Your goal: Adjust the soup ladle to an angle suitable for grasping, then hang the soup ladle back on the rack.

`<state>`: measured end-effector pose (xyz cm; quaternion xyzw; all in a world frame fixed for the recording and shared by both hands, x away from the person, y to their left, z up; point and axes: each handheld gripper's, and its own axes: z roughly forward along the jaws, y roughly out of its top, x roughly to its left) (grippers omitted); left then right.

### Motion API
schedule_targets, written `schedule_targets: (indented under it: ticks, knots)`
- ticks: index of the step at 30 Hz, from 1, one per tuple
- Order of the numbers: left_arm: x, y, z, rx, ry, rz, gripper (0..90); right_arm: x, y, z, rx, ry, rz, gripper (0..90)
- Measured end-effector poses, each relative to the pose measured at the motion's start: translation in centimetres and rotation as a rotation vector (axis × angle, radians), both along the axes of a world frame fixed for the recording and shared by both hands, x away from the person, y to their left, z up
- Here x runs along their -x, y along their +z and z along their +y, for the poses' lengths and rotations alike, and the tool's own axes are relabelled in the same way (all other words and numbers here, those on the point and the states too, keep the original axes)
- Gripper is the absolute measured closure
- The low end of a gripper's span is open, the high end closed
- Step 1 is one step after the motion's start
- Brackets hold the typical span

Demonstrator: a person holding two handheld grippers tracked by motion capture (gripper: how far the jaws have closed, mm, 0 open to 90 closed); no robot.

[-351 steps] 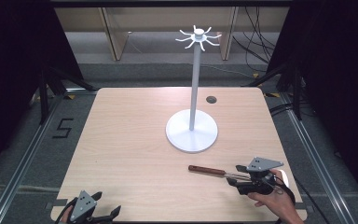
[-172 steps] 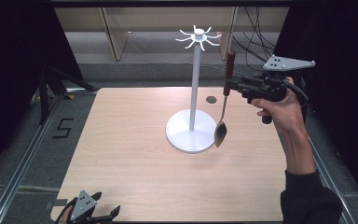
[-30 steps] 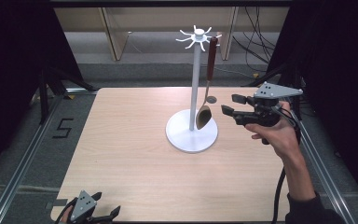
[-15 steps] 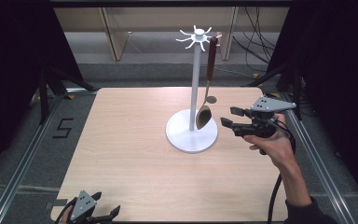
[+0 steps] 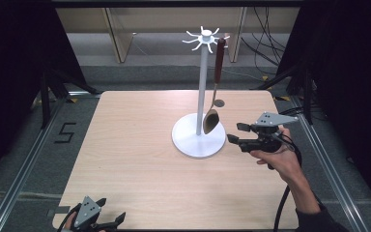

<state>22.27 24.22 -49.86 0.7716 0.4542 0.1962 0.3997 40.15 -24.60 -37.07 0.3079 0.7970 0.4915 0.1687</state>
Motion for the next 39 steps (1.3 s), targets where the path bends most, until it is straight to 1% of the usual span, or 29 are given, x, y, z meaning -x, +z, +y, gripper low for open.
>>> schedule_targets:
  ticks: [1, 2, 5, 6, 7, 10, 11, 12, 13, 14, 15, 16, 17, 19, 21, 22, 23, 24, 25, 26, 27, 28, 30, 32, 33, 34, 36, 37, 39]
  knots:
    - [0.0, 0.0, 0.1, -0.022, -0.003, 0.000, 16.9, 0.0, -0.3, 0.2, -0.008, -0.010, 0.002, 40.8]
    - [0.0, 0.0, 0.1, -0.002, -0.005, -0.006, 16.9, -0.1, -0.5, 0.1, 0.006, -0.001, -0.004, 40.6]
    - [0.0, 0.0, 0.1, 0.002, -0.003, -0.004, 16.9, 0.3, -1.1, 0.4, 0.016, 0.003, 0.038, 40.4]
    - [0.1, -0.1, -0.1, 0.015, 0.001, -0.009, 16.9, 0.2, -1.2, 0.3, 0.029, 0.014, 0.031, 40.4]
    - [0.0, 0.0, 0.0, 0.000, -0.014, -0.010, 16.9, 0.4, -1.5, 0.5, 0.018, -0.001, 0.040, 40.4]
    - [0.1, 0.0, -0.1, 0.010, -0.002, -0.010, 16.9, 0.4, -2.1, 0.5, 0.049, 0.018, 0.032, 40.2]
    - [0.0, 0.0, 0.0, 0.002, -0.006, -0.009, 16.9, 0.5, -2.2, 0.5, 0.047, 0.016, 0.050, 40.1]
    - [0.0, 0.0, 0.0, -0.006, -0.008, -0.005, 16.9, 0.5, -2.5, 0.6, 0.040, 0.011, 0.044, 40.1]
    - [0.1, 0.0, 0.0, -0.006, -0.010, -0.006, 16.9, 0.6, -2.7, 0.5, 0.048, 0.018, 0.076, 40.1]
    - [0.1, 0.0, 0.1, -0.005, -0.011, -0.007, 16.9, 0.6, -2.7, 0.5, 0.048, 0.018, 0.076, 40.1]
    - [0.1, -0.1, 0.0, 0.017, 0.003, -0.007, 16.9, 0.4, -2.8, 0.4, 0.053, 0.028, 0.063, 40.1]
    - [0.1, 0.0, 0.0, 0.015, 0.005, -0.005, 16.9, 0.6, -2.9, 0.5, 0.041, 0.007, 0.082, 40.0]
    - [0.0, 0.0, 0.0, 0.009, 0.002, -0.005, 16.9, 0.6, -3.0, 0.3, 0.055, 0.011, 0.088, 39.9]
    - [0.0, 0.0, -0.1, 0.007, -0.005, -0.005, 16.9, 0.6, -3.3, 0.3, 0.051, 0.006, 0.074, 39.9]
    - [0.0, 0.0, -0.2, 0.008, -0.014, -0.014, 16.9, 0.7, -3.4, 0.3, 0.046, 0.010, 0.093, 39.7]
    - [0.0, 0.0, 0.0, -0.007, -0.011, -0.005, 16.9, 0.7, -3.4, 0.2, 0.051, 0.007, 0.074, 39.6]
    - [0.0, -0.1, 0.0, 0.006, -0.001, -0.001, 16.9, 0.7, -3.4, 0.2, 0.049, 0.026, 0.087, 39.4]
    - [-0.1, -0.2, 0.0, 0.017, 0.005, -0.001, 16.9, 0.9, -3.4, 0.2, 0.042, 0.014, 0.098, 39.2]
    - [-0.1, -0.1, 0.1, 0.003, -0.002, 0.000, 16.9, 1.0, -3.4, 0.3, 0.030, 0.000, 0.090, 38.9]
    - [0.0, -0.1, 0.0, 0.011, 0.006, -0.008, 16.9, 1.0, -3.4, 0.1, 0.053, 0.016, 0.071, 38.6]
    - [-0.1, 0.0, 0.0, -0.002, -0.013, -0.004, 16.9, 1.3, -3.5, 0.3, 0.035, 0.004, 0.100, 38.4]
    - [-0.1, 0.0, 0.0, -0.008, -0.013, -0.007, 16.9, 1.2, -3.6, 0.2, 0.053, 0.026, 0.077, 38.1]
    - [-0.1, -0.1, 0.0, -0.015, -0.020, -0.004, 16.9, 1.5, -3.7, 0.4, 0.033, 0.005, 0.107, 37.4]
    - [0.0, -0.1, 0.0, 0.004, -0.006, -0.004, 16.9, 1.4, -3.8, 0.3, 0.037, 0.005, 0.113, 36.6]
    - [0.0, -0.1, 0.0, 0.011, -0.007, -0.011, 16.9, 1.3, -3.9, 0.2, 0.044, 0.013, 0.086, 36.5]
    - [0.0, -0.2, 0.0, 0.010, 0.000, -0.004, 16.9, 1.4, -3.8, 0.2, 0.041, 0.014, 0.118, 36.4]
    - [-0.1, -0.2, -0.1, 0.009, -0.003, -0.005, 16.9, 1.3, -4.1, 0.1, 0.048, 0.016, 0.101, 36.1]
    - [-0.1, -0.1, 0.0, -0.004, -0.011, -0.001, 16.9, 1.5, -4.2, 0.2, 0.035, 0.003, 0.119, 35.8]
    - [-0.1, -0.1, 0.0, -0.009, -0.021, -0.009, 16.9, 1.5, -4.4, 0.0, 0.048, 0.007, 0.125, 35.6]
